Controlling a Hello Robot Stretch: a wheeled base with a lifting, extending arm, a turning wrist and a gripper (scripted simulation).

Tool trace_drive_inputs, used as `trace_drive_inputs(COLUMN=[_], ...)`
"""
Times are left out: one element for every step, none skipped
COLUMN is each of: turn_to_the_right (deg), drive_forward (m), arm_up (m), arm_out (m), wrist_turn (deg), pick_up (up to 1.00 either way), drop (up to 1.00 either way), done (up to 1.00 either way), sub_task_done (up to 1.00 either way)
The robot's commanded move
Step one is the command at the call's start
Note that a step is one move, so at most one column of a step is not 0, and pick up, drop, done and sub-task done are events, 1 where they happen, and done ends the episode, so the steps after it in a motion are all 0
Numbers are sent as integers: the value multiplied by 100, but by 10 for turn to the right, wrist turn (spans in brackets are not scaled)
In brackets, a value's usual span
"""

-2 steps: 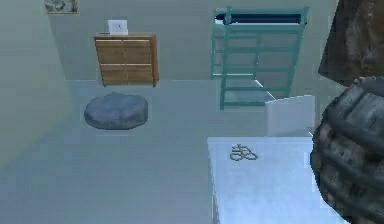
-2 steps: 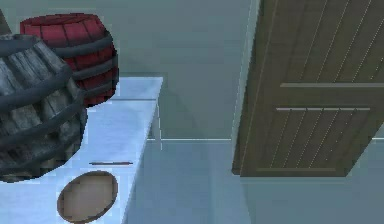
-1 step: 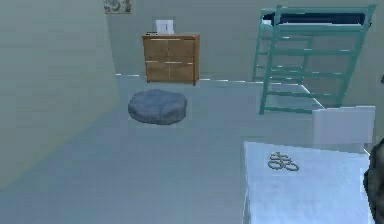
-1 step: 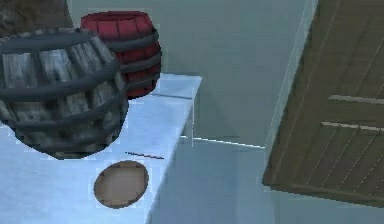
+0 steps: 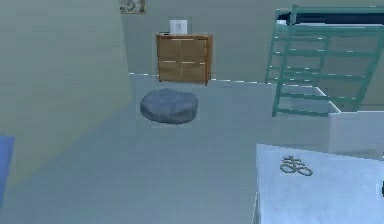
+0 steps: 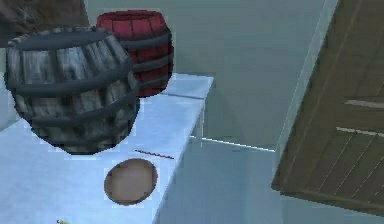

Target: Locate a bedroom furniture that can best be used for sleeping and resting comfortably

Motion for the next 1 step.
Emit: trace_drive_inputs(turn_to_the_right=[0], drive_forward=[100], arm_up=[0], arm_out=[0], wrist_turn=[0], pick_up=[0], drop=[0], done=[0], sub_task_done=[0])
